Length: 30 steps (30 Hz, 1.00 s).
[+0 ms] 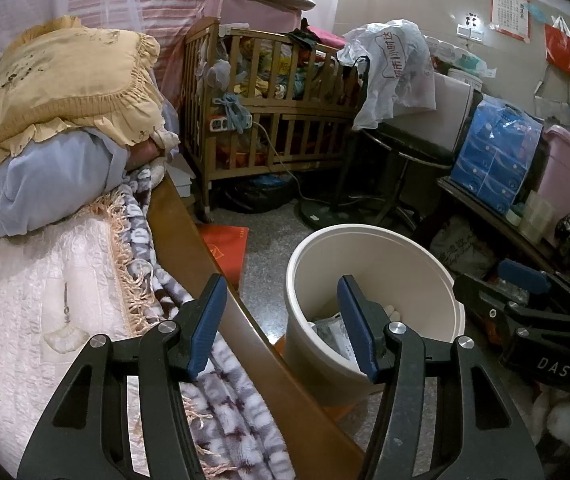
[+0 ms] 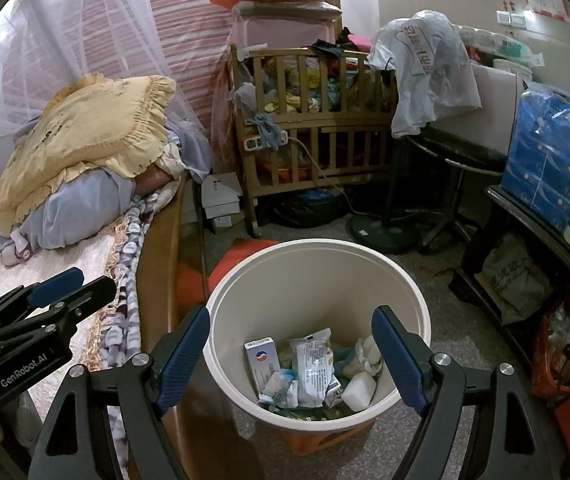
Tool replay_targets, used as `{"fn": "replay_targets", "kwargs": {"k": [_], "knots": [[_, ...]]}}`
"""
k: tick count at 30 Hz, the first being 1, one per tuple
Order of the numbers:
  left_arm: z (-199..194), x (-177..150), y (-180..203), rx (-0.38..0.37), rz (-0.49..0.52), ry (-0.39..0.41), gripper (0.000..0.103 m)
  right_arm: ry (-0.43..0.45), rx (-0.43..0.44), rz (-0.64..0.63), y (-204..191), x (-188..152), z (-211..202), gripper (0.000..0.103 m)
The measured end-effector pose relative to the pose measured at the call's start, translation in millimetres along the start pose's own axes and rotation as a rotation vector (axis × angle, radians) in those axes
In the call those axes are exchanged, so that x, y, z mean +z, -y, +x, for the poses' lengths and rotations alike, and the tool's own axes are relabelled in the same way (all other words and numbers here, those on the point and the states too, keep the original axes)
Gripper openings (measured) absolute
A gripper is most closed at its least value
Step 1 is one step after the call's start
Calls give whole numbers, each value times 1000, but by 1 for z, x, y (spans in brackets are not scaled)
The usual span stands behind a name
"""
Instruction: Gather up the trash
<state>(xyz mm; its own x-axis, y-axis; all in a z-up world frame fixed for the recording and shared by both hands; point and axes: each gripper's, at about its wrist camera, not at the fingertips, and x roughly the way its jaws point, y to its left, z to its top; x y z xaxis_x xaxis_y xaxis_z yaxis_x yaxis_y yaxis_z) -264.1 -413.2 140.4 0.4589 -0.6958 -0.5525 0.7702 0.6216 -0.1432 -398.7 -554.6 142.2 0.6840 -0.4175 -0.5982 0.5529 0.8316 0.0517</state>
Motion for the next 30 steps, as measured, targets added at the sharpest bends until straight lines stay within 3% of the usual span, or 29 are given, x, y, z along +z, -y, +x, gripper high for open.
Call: {"fn": "replay_targets", "kwargs": {"k": [30], "knots": [[0, 0, 1, 2, 1, -1, 56, -11, 4, -5, 3, 2, 4, 81]]}}
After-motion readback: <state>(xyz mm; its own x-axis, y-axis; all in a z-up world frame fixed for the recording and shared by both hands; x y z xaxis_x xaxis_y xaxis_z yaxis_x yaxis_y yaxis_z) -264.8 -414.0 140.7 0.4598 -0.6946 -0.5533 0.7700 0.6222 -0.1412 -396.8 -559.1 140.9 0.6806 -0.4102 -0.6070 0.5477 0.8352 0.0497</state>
